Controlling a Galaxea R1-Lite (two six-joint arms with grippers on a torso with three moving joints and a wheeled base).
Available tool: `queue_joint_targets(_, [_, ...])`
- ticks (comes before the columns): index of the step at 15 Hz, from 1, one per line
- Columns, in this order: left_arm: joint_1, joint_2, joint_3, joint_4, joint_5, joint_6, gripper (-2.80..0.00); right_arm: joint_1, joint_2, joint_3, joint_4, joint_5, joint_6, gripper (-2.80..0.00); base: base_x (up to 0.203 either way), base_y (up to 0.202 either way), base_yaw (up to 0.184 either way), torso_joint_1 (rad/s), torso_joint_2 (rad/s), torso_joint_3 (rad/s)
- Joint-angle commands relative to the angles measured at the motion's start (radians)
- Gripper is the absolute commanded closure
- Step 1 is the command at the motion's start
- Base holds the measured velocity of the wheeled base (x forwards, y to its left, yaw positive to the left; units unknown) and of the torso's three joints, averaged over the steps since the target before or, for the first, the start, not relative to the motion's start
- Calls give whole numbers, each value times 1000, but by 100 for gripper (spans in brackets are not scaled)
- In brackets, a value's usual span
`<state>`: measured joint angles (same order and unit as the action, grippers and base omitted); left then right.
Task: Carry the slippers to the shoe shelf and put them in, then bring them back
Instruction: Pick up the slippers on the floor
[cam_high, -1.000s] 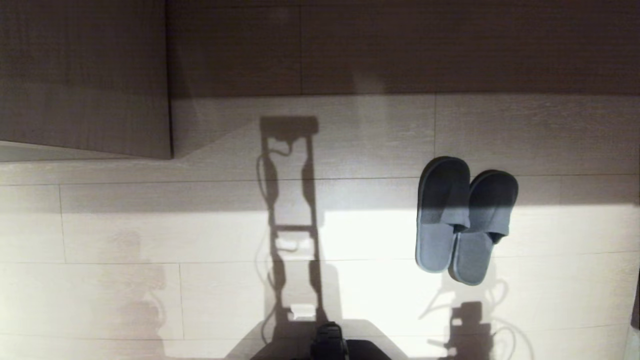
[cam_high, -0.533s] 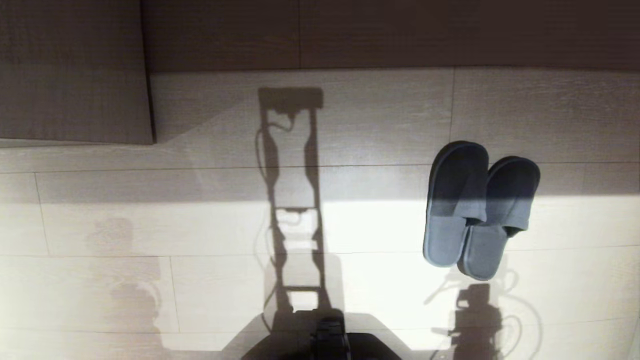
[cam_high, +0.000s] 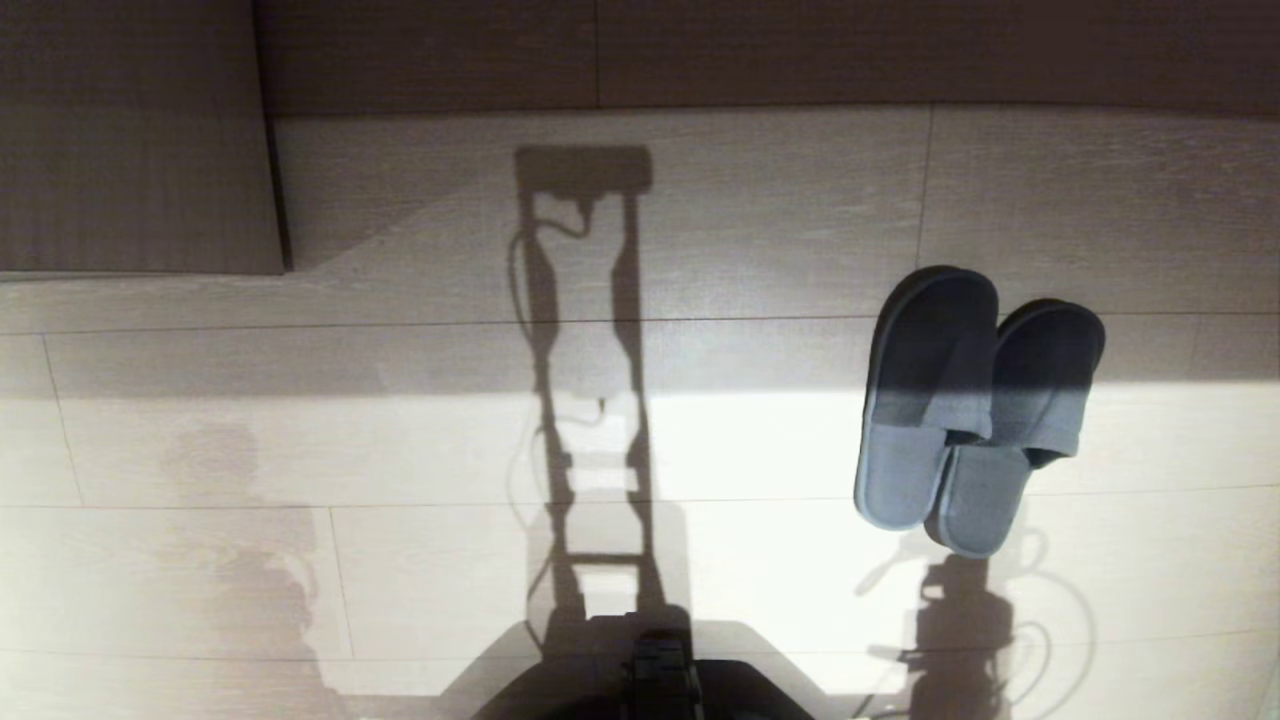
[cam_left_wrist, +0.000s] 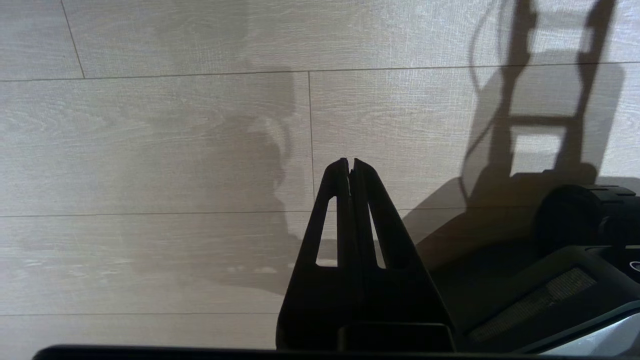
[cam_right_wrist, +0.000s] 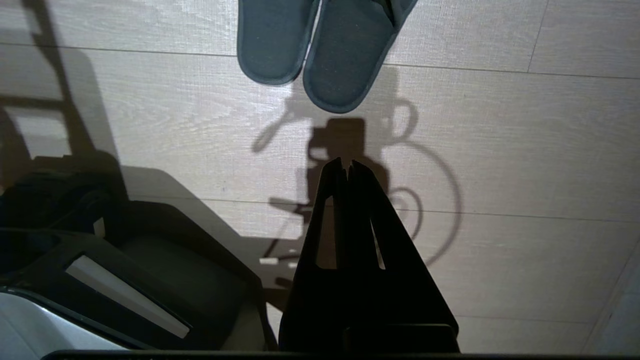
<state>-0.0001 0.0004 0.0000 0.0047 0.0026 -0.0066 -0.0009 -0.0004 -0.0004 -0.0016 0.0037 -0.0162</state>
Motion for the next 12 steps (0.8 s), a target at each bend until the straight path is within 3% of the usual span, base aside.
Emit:
queue_joint_targets(1, [-1,-2,0,-1,0,2,0,0,-1,-7,-8,5,-2,0,0,0,0,0,0,0])
queue_joint_targets(7, [-1,-1,0,0,0,0,0,8,242,-145,-47,60,3,0,0,0,0,0,0,0])
queue_joint_targets(9, [-1,-1,0,0,0,0,0,11,359,-154,-171,61,1,0,0,0,0,0,0,0])
queue_joint_targets(12, [-1,0,0,-2,0,-1,0,12,774,-173,-418,60,-1,0,0,0,0,0,0,0])
